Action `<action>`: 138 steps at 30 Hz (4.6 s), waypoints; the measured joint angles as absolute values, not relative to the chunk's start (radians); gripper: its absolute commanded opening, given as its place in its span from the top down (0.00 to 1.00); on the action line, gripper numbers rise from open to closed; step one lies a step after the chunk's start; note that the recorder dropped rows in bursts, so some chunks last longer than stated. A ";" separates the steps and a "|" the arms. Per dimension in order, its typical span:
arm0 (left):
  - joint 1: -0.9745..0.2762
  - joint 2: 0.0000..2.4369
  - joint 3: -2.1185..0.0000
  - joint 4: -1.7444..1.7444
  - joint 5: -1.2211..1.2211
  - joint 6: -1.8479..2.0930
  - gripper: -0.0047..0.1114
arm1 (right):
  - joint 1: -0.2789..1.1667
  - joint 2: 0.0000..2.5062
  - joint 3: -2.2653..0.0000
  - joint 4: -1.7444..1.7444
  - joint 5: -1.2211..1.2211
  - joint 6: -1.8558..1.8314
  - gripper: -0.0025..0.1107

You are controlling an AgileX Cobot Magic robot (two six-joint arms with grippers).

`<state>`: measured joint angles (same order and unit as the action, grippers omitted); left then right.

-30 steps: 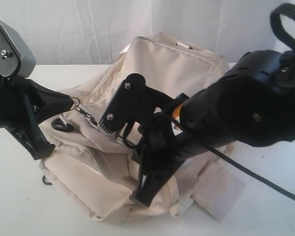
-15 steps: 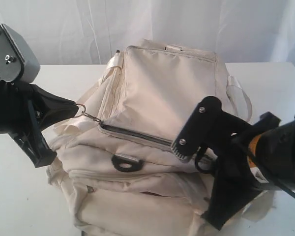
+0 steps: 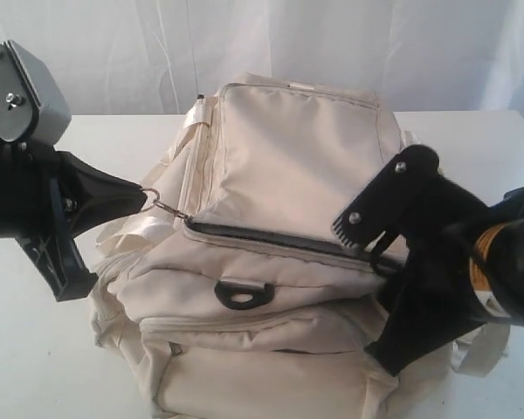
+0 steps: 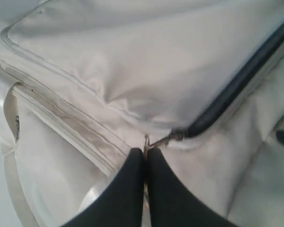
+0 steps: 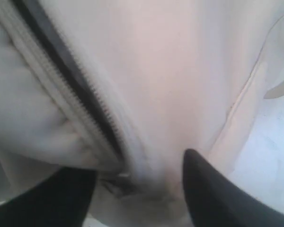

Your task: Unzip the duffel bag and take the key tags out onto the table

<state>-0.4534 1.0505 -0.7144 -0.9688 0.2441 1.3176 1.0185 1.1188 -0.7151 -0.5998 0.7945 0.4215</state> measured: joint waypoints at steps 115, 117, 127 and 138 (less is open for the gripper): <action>-0.396 1.042 -0.776 -0.760 0.310 1.048 0.96 | 0.810 1.114 -0.635 -0.548 0.861 0.462 0.92; -0.395 1.028 -0.776 -0.756 0.304 1.048 0.96 | 0.807 1.113 -0.663 -0.475 0.868 0.376 0.83; -0.387 1.012 -0.776 -0.754 0.285 1.048 0.96 | 0.798 1.113 -0.911 -0.211 0.932 0.029 0.38; -0.408 1.012 -0.776 -0.759 0.289 1.052 0.96 | 0.983 1.340 -1.024 0.208 0.351 -0.531 0.38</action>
<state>-0.4076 1.0124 -0.7762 -0.7586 0.2894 1.0520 0.9829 1.3398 -1.0243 0.2081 0.3510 -0.5311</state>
